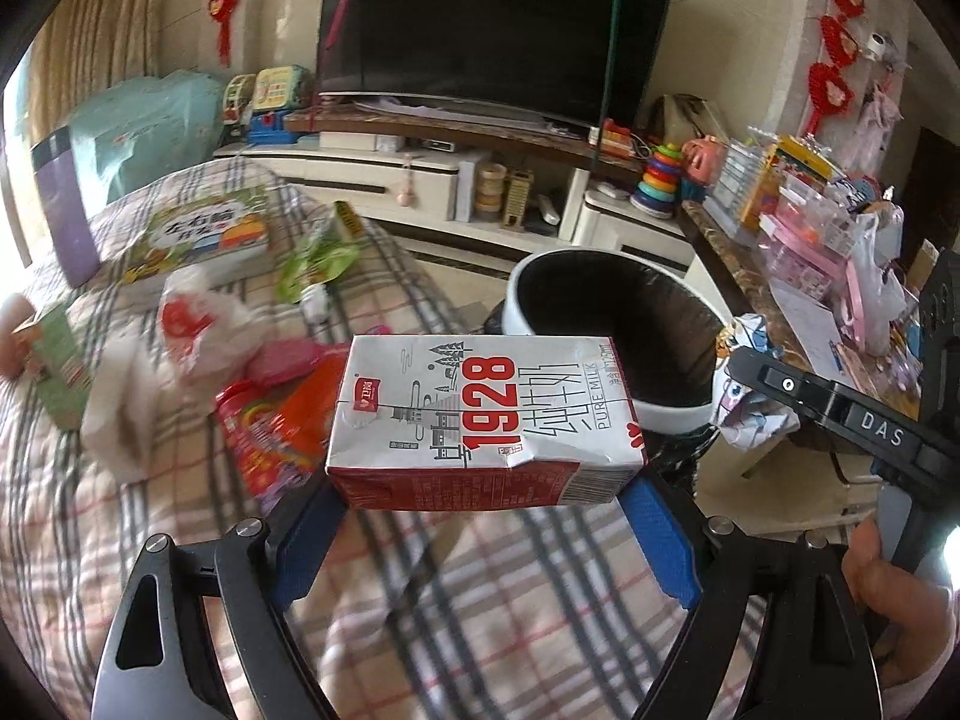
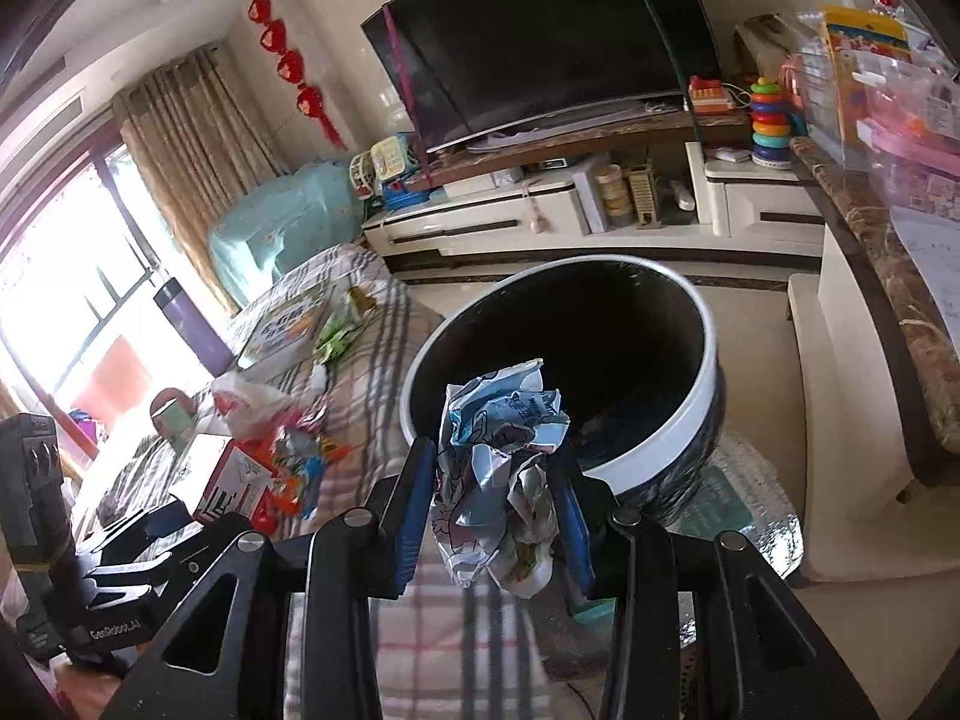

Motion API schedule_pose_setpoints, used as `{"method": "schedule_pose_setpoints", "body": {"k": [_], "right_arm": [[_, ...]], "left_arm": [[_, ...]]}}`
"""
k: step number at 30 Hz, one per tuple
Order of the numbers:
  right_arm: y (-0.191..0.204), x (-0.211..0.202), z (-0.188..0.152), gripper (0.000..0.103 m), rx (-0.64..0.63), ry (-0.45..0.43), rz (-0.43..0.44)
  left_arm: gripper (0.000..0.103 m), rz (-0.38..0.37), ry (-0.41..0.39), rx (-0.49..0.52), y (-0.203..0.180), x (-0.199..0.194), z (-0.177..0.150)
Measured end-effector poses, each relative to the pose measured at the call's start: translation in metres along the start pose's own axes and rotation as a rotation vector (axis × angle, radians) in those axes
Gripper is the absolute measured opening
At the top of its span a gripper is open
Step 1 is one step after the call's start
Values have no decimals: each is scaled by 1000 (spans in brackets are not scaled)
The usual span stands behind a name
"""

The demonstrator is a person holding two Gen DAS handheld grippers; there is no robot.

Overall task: Collect trash
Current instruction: 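Carry the carton and paper over the trash bin and open both tools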

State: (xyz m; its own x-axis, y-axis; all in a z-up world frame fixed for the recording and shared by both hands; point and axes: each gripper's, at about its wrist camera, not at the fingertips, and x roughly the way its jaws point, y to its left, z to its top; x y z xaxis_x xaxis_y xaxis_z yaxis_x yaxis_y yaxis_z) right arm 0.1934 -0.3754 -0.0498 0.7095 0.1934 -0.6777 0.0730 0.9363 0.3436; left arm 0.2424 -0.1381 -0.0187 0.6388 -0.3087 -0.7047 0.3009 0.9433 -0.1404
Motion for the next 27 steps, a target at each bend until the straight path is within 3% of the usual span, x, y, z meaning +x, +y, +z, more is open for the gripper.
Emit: {"method": "schedule_pose_setpoints", "body": {"k": [27], "right_arm": [[-48,29,42,39,31,38,-23]], "left_arm": [[86,-52,82,141,-44,96,68]]}}
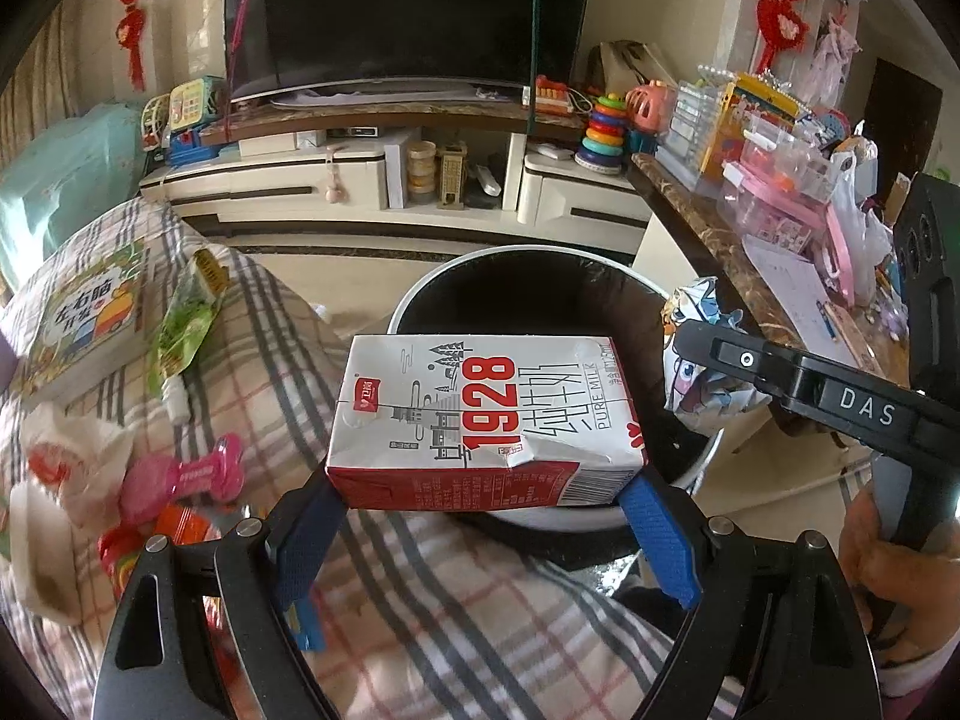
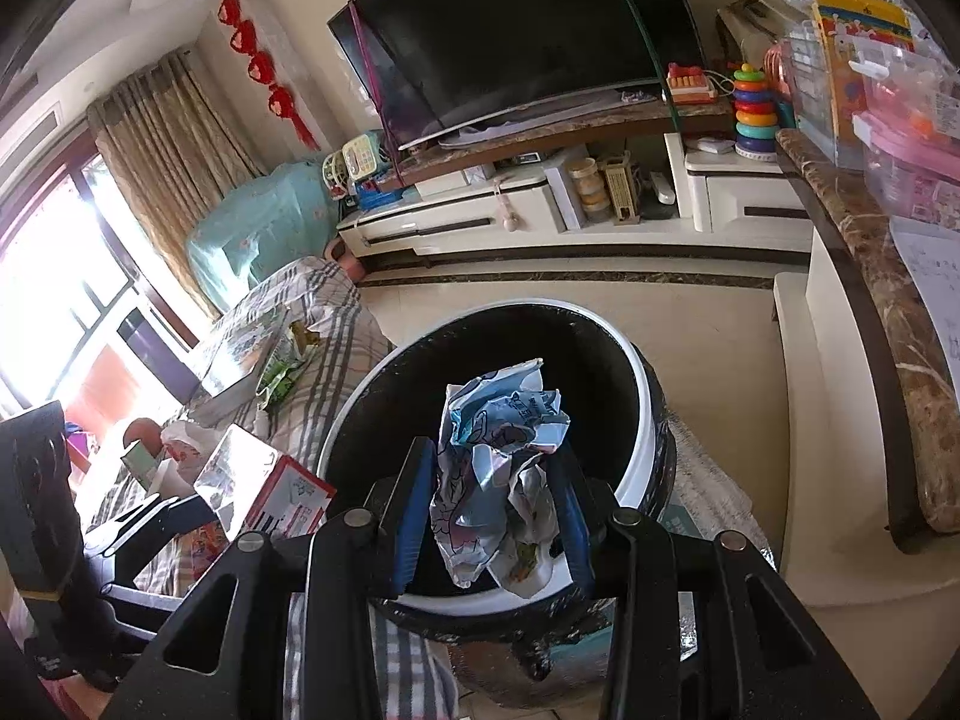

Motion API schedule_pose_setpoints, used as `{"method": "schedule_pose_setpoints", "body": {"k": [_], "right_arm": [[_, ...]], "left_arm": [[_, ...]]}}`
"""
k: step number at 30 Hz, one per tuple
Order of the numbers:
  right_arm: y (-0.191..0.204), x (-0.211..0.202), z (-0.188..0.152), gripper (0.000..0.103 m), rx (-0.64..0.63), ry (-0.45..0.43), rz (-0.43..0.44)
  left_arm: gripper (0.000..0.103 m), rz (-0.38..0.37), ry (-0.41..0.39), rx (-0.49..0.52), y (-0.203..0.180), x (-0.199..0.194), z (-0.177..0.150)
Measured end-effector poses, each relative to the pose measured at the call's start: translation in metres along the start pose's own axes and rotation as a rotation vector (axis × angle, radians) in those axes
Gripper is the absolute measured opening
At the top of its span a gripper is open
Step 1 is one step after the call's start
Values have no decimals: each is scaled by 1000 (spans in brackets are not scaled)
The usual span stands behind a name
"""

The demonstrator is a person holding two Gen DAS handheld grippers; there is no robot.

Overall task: Collect trash
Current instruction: 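Carry the carton and paper over the trash bin and open both tools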

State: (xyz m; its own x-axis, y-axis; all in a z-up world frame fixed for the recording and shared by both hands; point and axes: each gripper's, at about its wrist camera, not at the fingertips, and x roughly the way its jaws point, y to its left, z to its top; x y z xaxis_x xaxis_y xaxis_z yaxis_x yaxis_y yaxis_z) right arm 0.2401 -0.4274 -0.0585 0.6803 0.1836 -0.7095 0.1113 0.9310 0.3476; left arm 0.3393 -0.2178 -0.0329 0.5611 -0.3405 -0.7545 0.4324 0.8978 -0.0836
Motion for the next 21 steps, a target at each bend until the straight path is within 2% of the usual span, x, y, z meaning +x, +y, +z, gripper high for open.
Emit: {"method": "schedule_pose_setpoints", "body": {"k": [12,21], "right_arm": [[-11,18,14,40,5,41,-1],[-18,24,19,55,29,54,20]], "left_arm": [[87,7,29,42,-7,30,28],[89,0,58,21,-5,42,29]]}}
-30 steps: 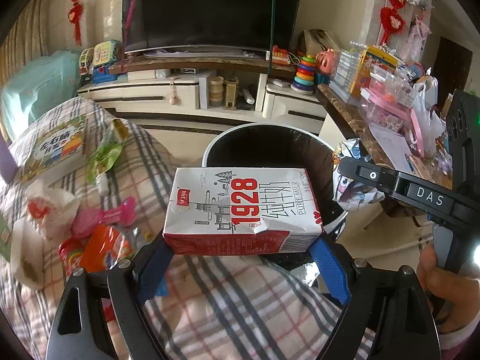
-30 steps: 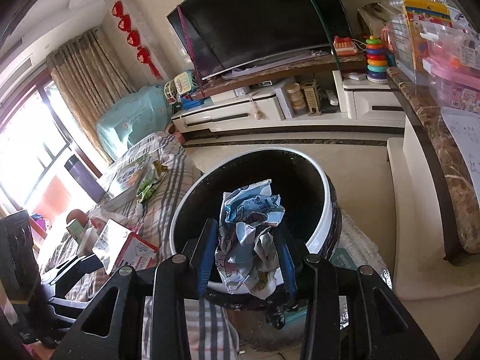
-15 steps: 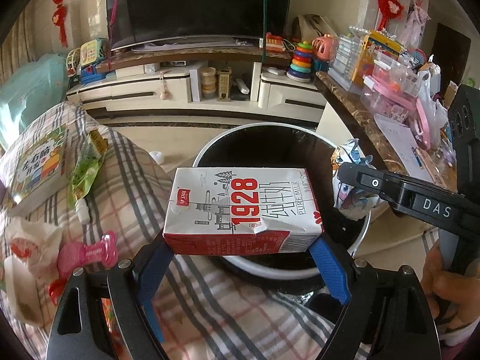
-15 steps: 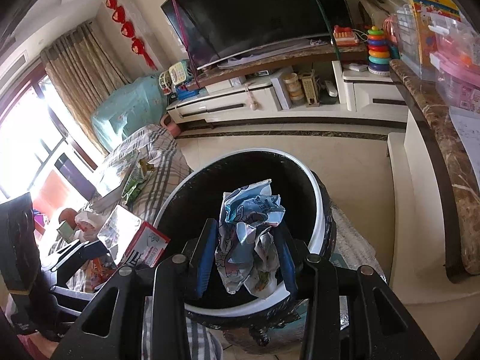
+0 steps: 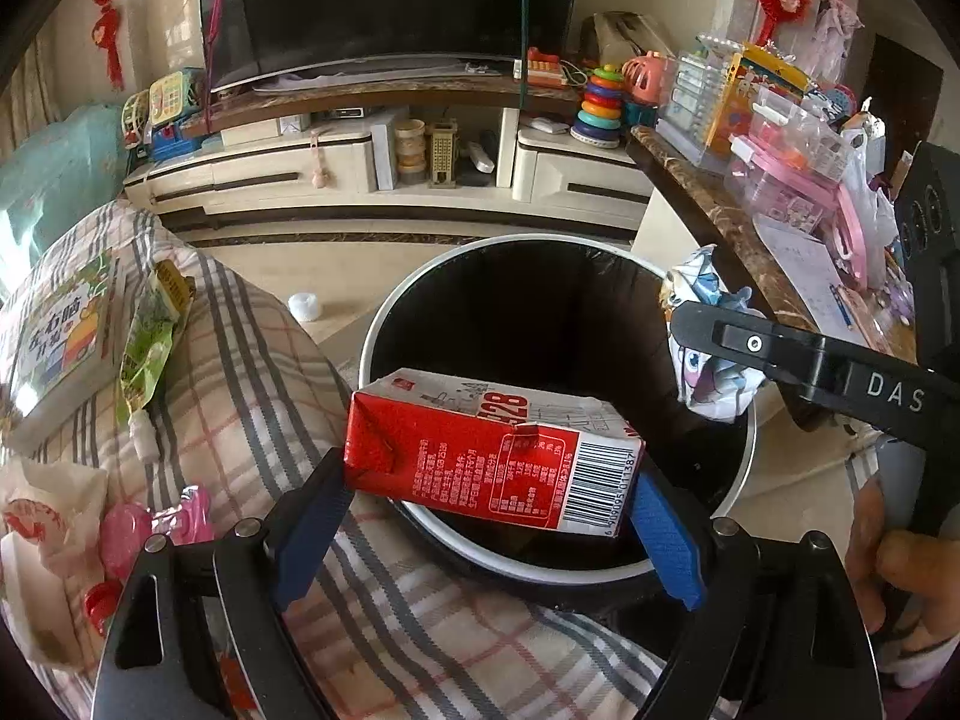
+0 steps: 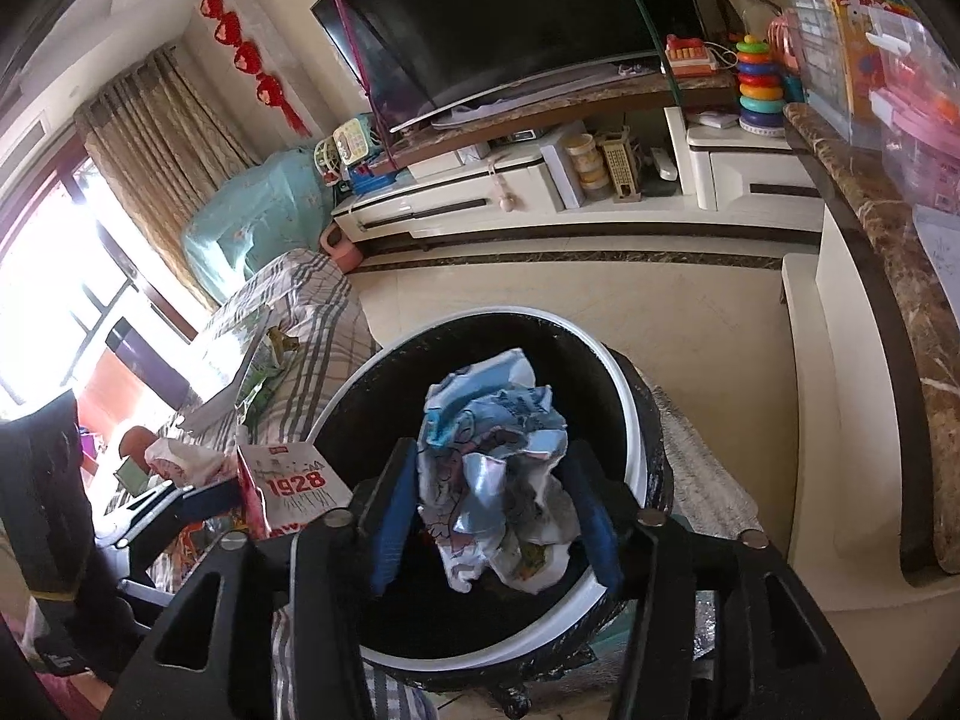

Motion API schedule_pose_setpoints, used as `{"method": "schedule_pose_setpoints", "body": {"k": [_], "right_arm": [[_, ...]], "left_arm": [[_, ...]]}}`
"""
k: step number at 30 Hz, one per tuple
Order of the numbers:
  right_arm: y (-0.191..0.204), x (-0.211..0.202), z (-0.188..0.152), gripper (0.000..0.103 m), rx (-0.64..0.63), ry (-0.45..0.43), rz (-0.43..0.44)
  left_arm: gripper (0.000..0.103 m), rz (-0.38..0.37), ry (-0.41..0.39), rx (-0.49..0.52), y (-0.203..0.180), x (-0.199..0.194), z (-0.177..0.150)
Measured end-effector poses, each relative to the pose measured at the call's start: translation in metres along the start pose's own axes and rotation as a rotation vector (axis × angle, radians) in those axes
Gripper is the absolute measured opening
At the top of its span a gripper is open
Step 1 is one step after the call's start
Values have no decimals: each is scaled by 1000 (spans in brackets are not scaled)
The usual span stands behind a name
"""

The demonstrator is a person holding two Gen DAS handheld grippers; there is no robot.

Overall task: Collect trash
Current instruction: 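Carry the carton and paper over the trash bin and open both tools, then withdraw both tools from the bin back over the table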

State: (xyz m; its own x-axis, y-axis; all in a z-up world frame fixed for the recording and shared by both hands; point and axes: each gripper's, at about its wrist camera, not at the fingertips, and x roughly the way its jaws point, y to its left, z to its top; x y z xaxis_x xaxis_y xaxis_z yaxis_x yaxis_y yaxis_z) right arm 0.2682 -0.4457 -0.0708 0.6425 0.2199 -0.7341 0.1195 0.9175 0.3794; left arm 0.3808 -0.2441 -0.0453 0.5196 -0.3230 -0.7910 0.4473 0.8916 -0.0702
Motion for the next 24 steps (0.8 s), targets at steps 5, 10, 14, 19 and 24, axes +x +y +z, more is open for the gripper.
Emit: {"method": "schedule_pose_setpoints", "body": {"k": [5,10,14,19,24], "right_arm": [[-2,-1,-1,61,18,-4,8],[-1,-4,0,61,21,-15,8],[-2,-10,1,61,33,-38,11],[-5,-19,0,62,45,-59,3],[-10,-29,-2,63,62,-72,0]], "left_arm": [[89,-3,-7,-16,1,-3,-1],[89,-12,-28,-18,0,-9,-3],[89,-22,-40,-18,-1,-13,-5],[89,-17,-45,-20,-3,-15,-8],[89,-11,-62,-25,2,-26,-19]]}}
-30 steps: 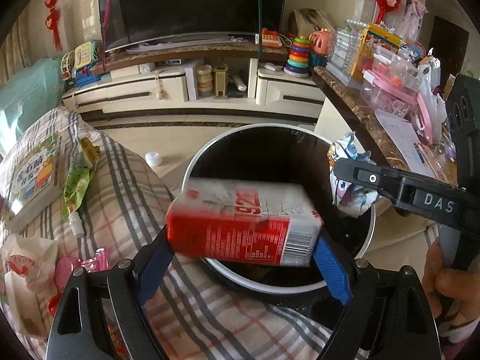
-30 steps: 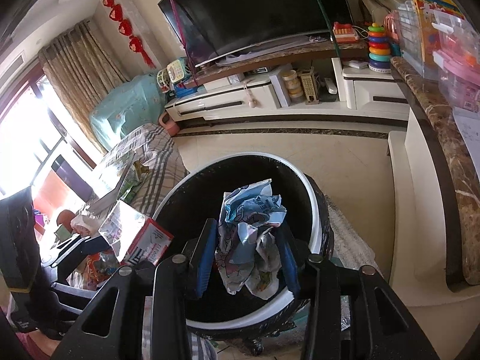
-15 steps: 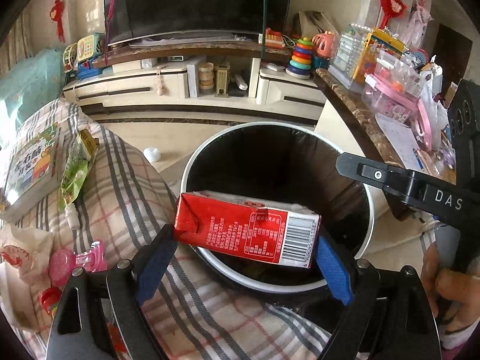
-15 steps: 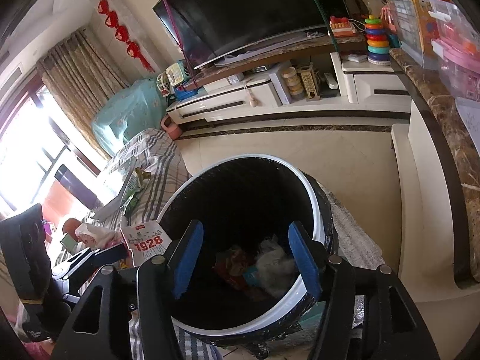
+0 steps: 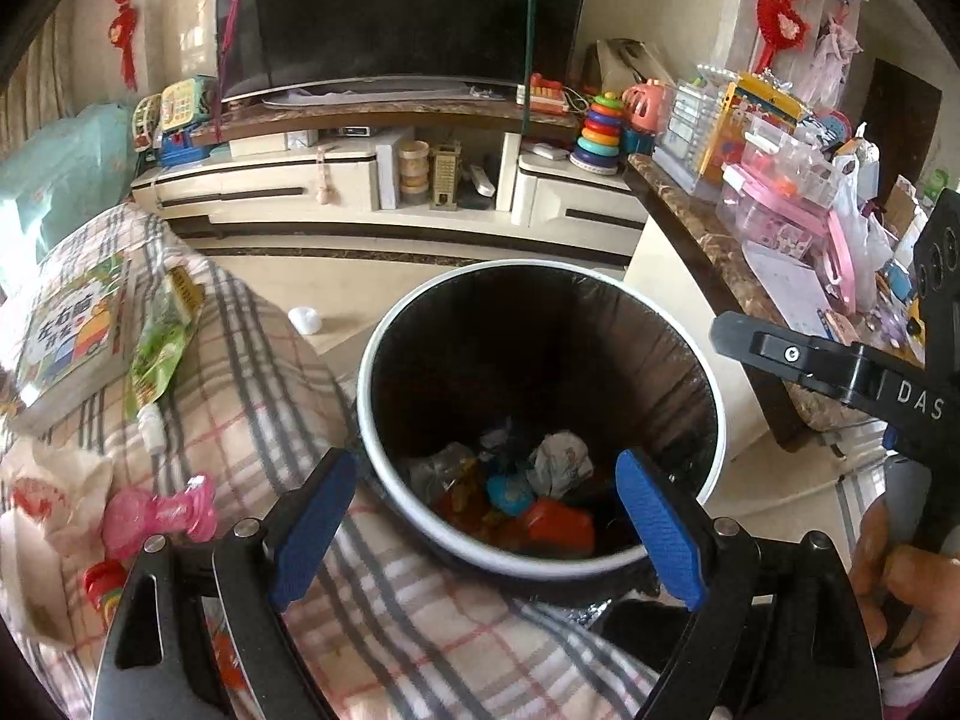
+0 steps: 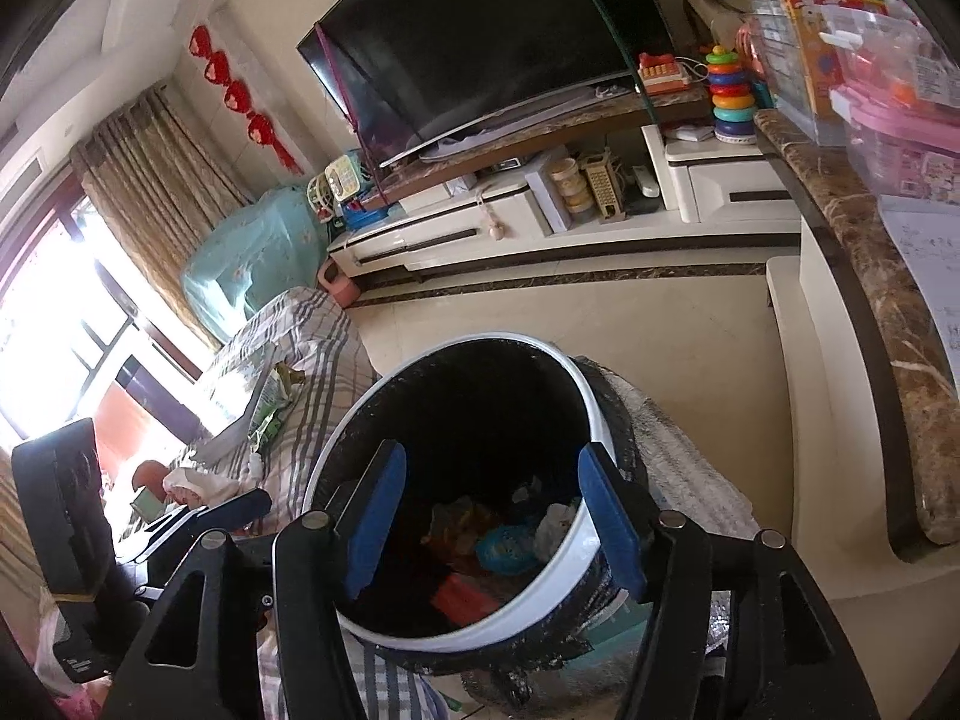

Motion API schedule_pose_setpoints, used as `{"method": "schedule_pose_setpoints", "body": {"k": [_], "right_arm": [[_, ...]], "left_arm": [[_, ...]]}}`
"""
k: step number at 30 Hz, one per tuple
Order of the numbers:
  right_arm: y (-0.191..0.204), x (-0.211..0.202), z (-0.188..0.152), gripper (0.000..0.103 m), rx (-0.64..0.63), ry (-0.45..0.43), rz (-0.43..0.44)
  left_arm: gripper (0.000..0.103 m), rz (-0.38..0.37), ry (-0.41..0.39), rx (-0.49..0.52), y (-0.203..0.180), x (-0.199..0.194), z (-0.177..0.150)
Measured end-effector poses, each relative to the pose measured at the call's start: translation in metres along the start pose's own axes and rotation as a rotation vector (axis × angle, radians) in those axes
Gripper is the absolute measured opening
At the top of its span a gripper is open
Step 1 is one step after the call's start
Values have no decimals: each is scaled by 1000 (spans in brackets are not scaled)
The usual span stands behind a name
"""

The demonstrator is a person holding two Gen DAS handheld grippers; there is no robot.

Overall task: Collect trash
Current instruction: 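Withdraw both tools from the bin back over the table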

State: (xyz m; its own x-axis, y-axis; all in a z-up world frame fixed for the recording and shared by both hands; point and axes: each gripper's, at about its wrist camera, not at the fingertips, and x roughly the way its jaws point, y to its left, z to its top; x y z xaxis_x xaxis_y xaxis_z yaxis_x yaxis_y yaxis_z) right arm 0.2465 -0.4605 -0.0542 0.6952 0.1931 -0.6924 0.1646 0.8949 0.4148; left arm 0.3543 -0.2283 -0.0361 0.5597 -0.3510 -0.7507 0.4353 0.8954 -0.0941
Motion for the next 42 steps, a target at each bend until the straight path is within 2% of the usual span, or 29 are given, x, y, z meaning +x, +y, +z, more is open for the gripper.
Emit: {"method": "schedule_pose_setpoints", "body": {"k": [3,5,11,17,25,37,42], "right_arm": [[1,-6,-5,64,1,-5,-2],[5,-10,-10,72,-4,-8,1],[29,-17,-31,86,-41,-13,13],[61,-15,-61,90,-79,17,66],[103,-6,-96,90,-144,64,123],[148,17,-130,96,-228,108,149],[158,26,-142,96,-215,130,171]], "left_arm": [[89,0,-4,-16,9,-11,-15],[89,2,-6,-47,17,-21,-28],[89,27,-24,-123,38,-55,-65],[89,68,-39,-195,60,-89,-100],[89,127,-52,-285,86,-124,-135],[91,286,-70,-361,103,-158,-172],[92,315,-63,-381,103,-166,-178]]}}
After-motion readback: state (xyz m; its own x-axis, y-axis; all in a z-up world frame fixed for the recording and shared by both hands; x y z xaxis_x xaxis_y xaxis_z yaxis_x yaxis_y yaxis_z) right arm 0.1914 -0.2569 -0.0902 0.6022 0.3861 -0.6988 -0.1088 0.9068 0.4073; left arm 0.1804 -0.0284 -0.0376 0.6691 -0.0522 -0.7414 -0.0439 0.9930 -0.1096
